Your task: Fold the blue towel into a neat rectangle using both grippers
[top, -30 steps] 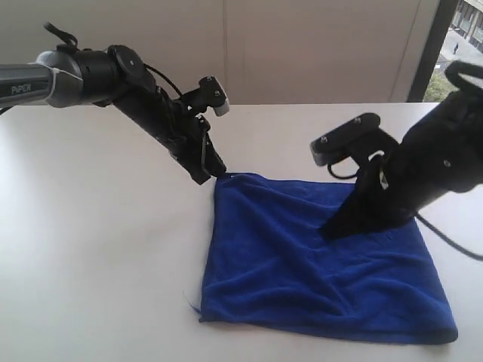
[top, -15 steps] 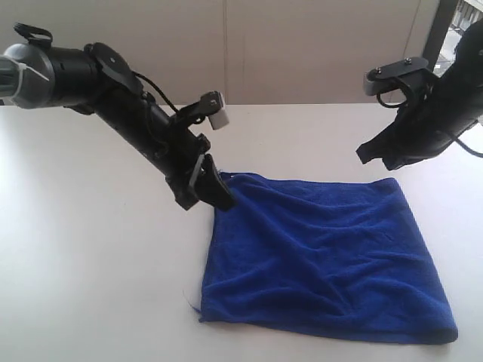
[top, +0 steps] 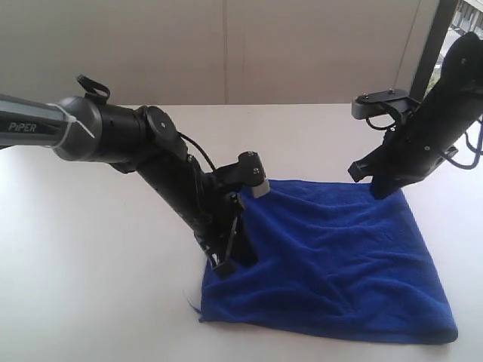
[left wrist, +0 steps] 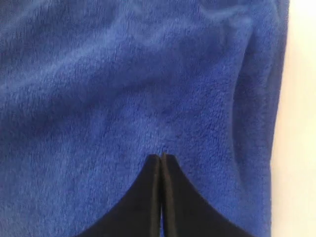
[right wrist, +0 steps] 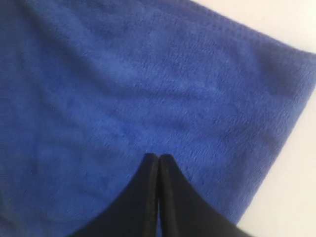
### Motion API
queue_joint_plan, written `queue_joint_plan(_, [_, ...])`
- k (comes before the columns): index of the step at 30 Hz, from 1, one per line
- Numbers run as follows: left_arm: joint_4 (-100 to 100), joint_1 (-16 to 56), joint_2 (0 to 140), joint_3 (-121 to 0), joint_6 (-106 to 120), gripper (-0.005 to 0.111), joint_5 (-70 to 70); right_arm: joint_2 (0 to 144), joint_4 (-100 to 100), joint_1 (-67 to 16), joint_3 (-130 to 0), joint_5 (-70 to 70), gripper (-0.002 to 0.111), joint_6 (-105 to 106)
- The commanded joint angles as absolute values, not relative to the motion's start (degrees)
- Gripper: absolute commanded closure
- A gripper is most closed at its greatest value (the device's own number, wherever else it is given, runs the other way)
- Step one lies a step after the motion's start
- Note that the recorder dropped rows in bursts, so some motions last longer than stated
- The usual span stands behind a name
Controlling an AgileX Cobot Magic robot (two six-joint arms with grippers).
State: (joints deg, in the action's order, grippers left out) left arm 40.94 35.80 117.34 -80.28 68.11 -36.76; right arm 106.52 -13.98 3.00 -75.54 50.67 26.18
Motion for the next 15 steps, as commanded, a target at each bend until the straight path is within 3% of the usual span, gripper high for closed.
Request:
queue_joint_plan(1, [40.07, 36.16, 117.38, -78.36, 64.91, 0.107, -37.06, 100.16, -14.43, 0.84, -71.04, 52.53, 0.108, 24.79])
queue_joint_plan(15, [38.65, 36.08, 117.9, -76.62, 62.74, 0.107, -31.5, 89.54, -11.53, -2.32, -43.61, 37.48, 0.108, 16.52])
